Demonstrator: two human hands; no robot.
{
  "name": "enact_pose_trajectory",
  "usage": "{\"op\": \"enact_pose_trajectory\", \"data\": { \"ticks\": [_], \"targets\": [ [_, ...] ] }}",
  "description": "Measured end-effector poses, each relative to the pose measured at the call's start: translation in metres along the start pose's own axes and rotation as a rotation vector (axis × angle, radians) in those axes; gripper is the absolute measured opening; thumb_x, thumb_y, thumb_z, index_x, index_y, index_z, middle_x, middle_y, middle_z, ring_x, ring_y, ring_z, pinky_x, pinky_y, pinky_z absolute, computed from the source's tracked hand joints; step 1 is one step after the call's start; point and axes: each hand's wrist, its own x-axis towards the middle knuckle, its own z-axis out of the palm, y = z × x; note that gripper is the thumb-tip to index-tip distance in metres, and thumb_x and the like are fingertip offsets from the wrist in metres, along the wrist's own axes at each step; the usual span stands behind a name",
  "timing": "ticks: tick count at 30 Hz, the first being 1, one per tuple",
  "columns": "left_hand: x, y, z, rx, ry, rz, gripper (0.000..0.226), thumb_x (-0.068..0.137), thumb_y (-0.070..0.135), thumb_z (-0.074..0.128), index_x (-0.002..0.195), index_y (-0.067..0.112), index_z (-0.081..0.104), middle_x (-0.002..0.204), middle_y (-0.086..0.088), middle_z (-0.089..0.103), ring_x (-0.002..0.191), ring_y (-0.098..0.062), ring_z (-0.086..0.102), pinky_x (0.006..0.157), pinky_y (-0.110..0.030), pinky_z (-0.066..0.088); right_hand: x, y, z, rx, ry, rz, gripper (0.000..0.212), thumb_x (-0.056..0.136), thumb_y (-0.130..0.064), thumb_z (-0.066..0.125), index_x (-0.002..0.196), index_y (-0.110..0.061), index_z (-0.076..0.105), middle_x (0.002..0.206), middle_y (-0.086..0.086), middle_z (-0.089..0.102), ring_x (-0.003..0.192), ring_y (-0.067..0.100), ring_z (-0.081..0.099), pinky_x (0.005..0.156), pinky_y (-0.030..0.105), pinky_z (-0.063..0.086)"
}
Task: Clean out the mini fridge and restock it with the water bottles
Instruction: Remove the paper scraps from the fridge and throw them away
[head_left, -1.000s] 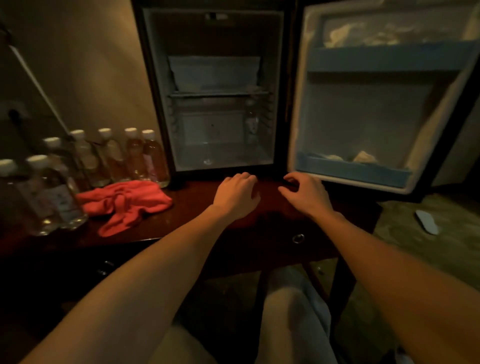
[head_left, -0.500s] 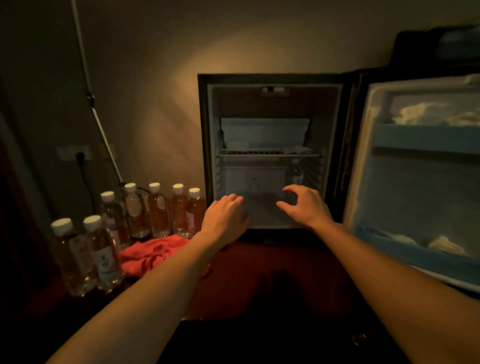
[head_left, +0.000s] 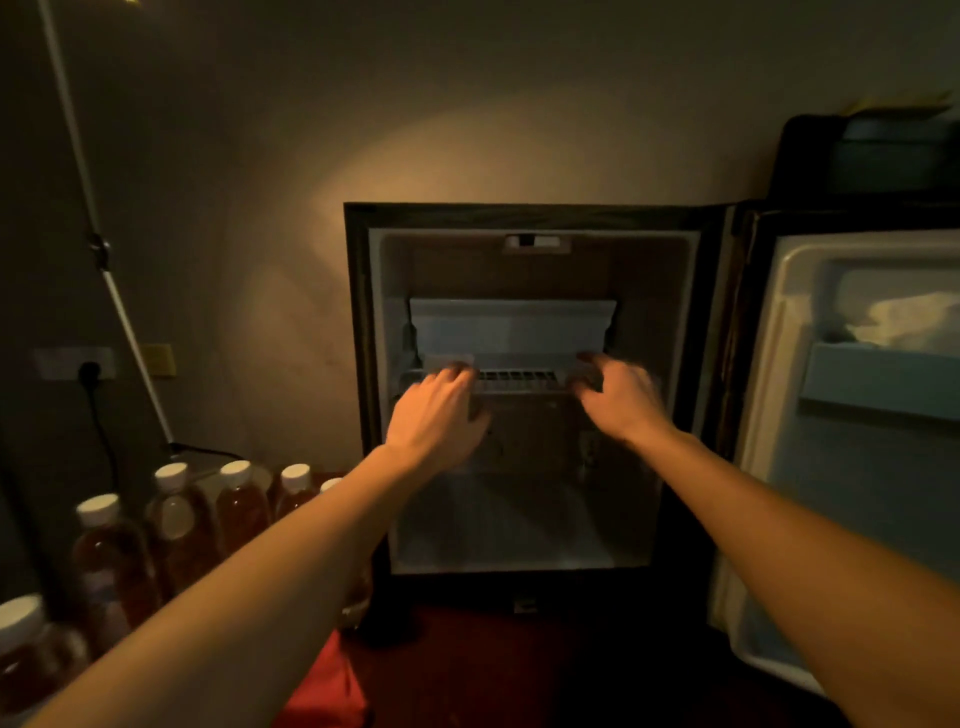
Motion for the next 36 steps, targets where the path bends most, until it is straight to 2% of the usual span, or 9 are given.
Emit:
{"op": "enact_pose_trajectory", "data": {
  "ticks": [5,8,12,17,20,25,27,30,36],
  "targets": [
    [0.041,-0.014,0.018,-0.05,-0.047,-0.069,0.046,0.098,0.044,0.045,0.138,0.021,0.047,0.146,-0.004,0.044,0.129,-0.03,0.046,0.1,-0.042,0.043,0.034,0.008,0.01,-0.006,-0.152,0.057,0.043,0.098,-0.043,0.045,0.135,-0.022,0.053,0.14,0.009,0.052,0.125,0.028,0.05,0.098,0.031,0.041],
    [0.064,-0.016,0.029,-0.035,-0.195,-0.138,0.05,0.101,0.049,0.032,0.146,0.026,0.036,0.16,-0.006,0.02,0.144,-0.032,0.024,0.116,-0.043,0.023,0.052,0.012,0.02,-0.052,-0.268,0.1,0.045,0.099,-0.045,0.038,0.131,-0.019,0.055,0.138,0.012,0.053,0.122,0.029,0.052,0.098,0.033,0.042],
    [0.085,-0.021,0.045,0.02,-0.407,-0.219,0.051,0.102,0.05,0.02,0.149,0.035,0.031,0.164,-0.007,0.0,0.149,-0.035,0.007,0.12,-0.048,0.01,0.064,0.02,0.026,-0.103,-0.25,0.075,0.032,0.095,-0.035,0.05,0.117,-0.017,0.066,0.128,0.012,0.061,0.115,0.03,0.057,0.095,0.037,0.048],
    [0.09,-0.026,0.048,0.054,-0.403,-0.229,0.052,0.091,0.053,0.027,0.125,0.03,0.059,0.138,-0.01,0.049,0.124,-0.038,0.047,0.103,-0.05,0.04,0.071,0.024,0.027,-0.032,-0.166,0.081,0.018,0.091,-0.016,0.059,0.104,-0.013,0.071,0.117,0.012,0.067,0.11,0.027,0.06,0.082,0.026,0.042],
    [0.091,-0.022,0.044,0.045,-0.373,-0.203,0.037,0.098,0.035,0.039,0.129,0.028,0.056,0.136,-0.009,0.044,0.126,-0.039,0.041,0.103,-0.05,0.039,0.06,0.019,0.02,0.072,-0.052,-0.016,0.024,0.087,0.0,0.052,0.095,-0.015,0.07,0.105,0.009,0.069,0.099,0.022,0.063,0.077,0.026,0.045],
    [0.084,-0.019,0.031,-0.146,-0.15,-0.08,0.048,0.092,0.003,0.05,0.133,0.028,0.049,0.128,-0.006,0.047,0.117,-0.029,0.05,0.094,-0.047,0.048,0.036,0.008,0.013,0.227,0.067,-0.169,0.034,0.079,0.008,0.053,0.1,-0.018,0.057,0.095,0.003,0.063,0.088,0.017,0.06,0.075,0.032,0.049],
    [0.074,-0.011,0.024,-0.196,-0.096,-0.008,0.046,0.095,0.007,0.048,0.135,0.028,0.047,0.127,-0.006,0.052,0.114,-0.028,0.054,0.092,-0.045,0.049,0.026,0.007,0.011,0.243,0.034,-0.177,0.041,0.079,0.011,0.057,0.108,-0.019,0.059,0.1,0.003,0.064,0.095,0.017,0.061,0.082,0.032,0.052],
    [0.052,0.003,0.019,-0.223,-0.019,0.099,0.045,0.094,0.018,0.05,0.136,0.03,0.043,0.124,-0.008,0.063,0.108,-0.032,0.061,0.083,-0.044,0.053,0.009,0.009,0.008,0.181,0.04,-0.165,0.029,0.085,-0.002,0.062,0.11,-0.018,0.066,0.109,0.005,0.068,0.102,0.02,0.062,0.091,0.034,0.051],
    [-0.002,0.038,0.012,-0.181,-0.008,0.146,0.023,0.093,0.038,0.052,0.107,0.02,0.057,0.101,-0.01,0.07,0.094,-0.039,0.063,0.068,-0.043,0.051,-0.054,0.021,-0.017,0.135,-0.082,-0.129,0.009,0.089,-0.022,0.065,0.096,-0.015,0.067,0.09,0.003,0.068,0.087,0.02,0.062,0.075,0.031,0.046]
  ]
}}
